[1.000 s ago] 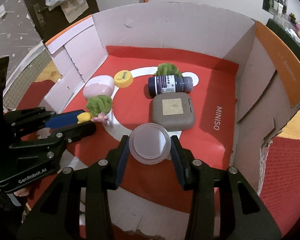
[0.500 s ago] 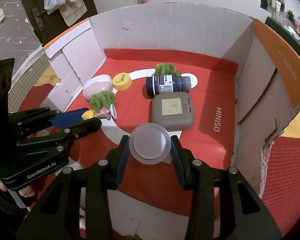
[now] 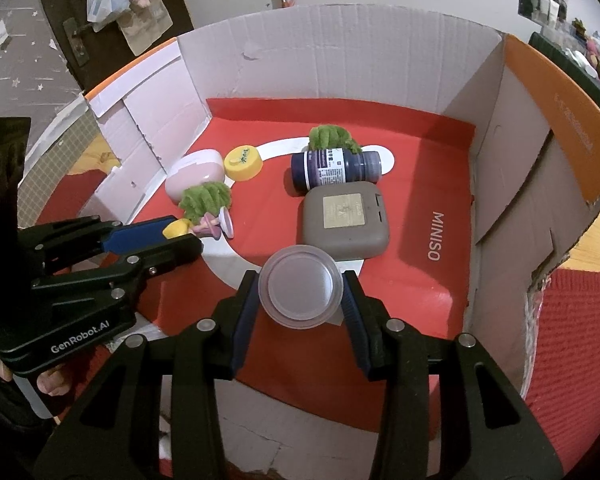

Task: Organize objects
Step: 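Lower the figurine and container onto the box floor and open both grippers, then withdraw both grippers from the box and grasp the white fluffy star with the right gripper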

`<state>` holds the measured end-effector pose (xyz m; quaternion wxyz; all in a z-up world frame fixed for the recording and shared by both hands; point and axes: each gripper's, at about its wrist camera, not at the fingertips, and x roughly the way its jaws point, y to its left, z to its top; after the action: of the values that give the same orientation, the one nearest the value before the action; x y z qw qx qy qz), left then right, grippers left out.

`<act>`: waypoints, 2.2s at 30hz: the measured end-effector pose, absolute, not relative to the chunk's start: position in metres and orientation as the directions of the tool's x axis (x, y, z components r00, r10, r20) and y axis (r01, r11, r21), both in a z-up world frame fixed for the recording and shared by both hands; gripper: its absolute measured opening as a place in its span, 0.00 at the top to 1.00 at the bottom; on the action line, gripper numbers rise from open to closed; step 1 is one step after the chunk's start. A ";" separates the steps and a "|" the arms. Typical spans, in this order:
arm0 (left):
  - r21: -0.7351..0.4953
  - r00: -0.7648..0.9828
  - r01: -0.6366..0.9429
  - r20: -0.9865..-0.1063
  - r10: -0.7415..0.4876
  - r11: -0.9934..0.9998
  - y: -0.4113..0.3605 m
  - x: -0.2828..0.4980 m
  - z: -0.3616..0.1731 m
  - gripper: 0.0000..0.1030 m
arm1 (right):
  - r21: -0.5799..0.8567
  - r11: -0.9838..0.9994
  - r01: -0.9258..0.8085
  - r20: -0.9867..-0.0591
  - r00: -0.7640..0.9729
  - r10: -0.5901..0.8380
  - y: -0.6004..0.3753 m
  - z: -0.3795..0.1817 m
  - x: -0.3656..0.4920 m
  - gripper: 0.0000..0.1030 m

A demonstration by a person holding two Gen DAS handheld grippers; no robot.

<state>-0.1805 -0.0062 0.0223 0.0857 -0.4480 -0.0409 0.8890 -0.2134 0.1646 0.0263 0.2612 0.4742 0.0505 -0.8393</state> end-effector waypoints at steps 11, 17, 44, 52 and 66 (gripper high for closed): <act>-0.141 -0.589 -0.113 -0.788 0.180 -0.984 -0.005 -0.182 0.023 0.67 | 0.165 -0.855 0.491 -0.819 -0.414 -0.397 0.163 0.027 -0.210 0.41; -0.140 -0.591 -0.114 -0.786 0.180 -0.984 -0.005 -0.180 0.024 0.57 | 0.174 -0.855 0.489 -0.811 -0.422 -0.406 0.166 0.031 -0.207 0.41; -0.139 -0.676 -0.108 -0.716 0.175 -0.984 -0.008 -0.145 0.056 0.27 | 0.170 -0.832 0.528 -0.755 -0.473 -0.455 0.175 0.065 -0.153 0.13; -0.145 -0.693 -0.102 -0.699 0.175 -0.984 -0.012 -0.133 0.064 0.18 | 0.147 -0.832 0.534 -0.745 -0.494 -0.449 0.175 0.073 -0.137 0.06; -0.141 -0.709 -0.058 -0.692 0.140 -0.988 -0.019 -0.115 0.068 0.00 | 0.152 -0.826 0.544 -0.740 -0.492 -0.460 0.177 0.075 -0.115 0.06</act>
<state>-0.1147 -0.0188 0.0679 0.0536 -0.3780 -0.0544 0.9227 -0.1148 0.1769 0.0753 0.2909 0.4117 0.0510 -0.8621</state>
